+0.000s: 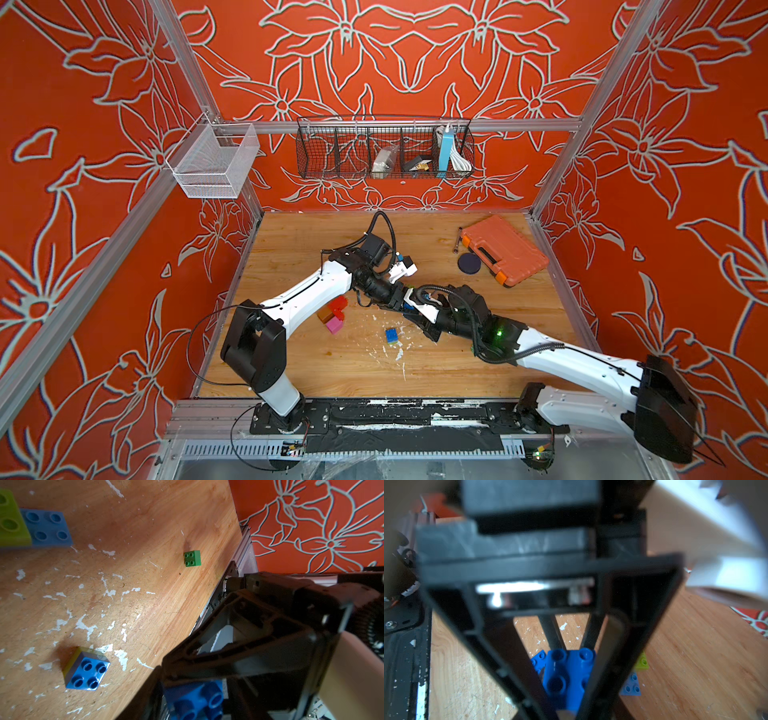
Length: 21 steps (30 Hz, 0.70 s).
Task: Assemble the letter h with lego
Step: Pick up the lego brick from the center of the board.
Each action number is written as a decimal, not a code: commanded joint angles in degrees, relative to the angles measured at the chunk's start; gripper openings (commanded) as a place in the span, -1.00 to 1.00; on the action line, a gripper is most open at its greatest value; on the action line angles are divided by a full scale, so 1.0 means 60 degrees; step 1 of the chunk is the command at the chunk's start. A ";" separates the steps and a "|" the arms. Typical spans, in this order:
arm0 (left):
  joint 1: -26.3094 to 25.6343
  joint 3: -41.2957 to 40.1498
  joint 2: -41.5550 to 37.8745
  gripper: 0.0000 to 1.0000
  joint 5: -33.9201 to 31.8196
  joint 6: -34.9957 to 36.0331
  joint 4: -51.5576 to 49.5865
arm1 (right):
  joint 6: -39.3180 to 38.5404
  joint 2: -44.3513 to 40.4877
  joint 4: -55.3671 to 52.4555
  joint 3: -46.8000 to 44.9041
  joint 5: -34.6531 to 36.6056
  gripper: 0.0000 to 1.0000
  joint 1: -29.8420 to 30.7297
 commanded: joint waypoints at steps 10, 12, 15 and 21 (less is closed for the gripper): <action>-0.0353 0.0436 -0.0120 -0.59 -0.1231 0.0916 -0.0450 | 0.0733 -0.0803 -0.0170 -0.0375 0.0601 -0.01 0.0018; -0.0550 0.0620 0.0054 -0.60 -0.1786 0.1167 -0.0478 | 0.1137 -0.1276 -0.0531 -0.0716 0.0363 0.03 0.0021; -0.0750 0.0660 0.0390 -0.59 -0.2526 0.1409 -0.0057 | 0.2033 -0.2566 -0.1696 -0.1343 0.0327 0.10 0.0015; -0.1549 0.0472 0.1361 -0.54 -0.4303 0.2542 0.0790 | 0.7730 -0.5493 -0.5932 -0.1954 0.5094 0.12 -0.0177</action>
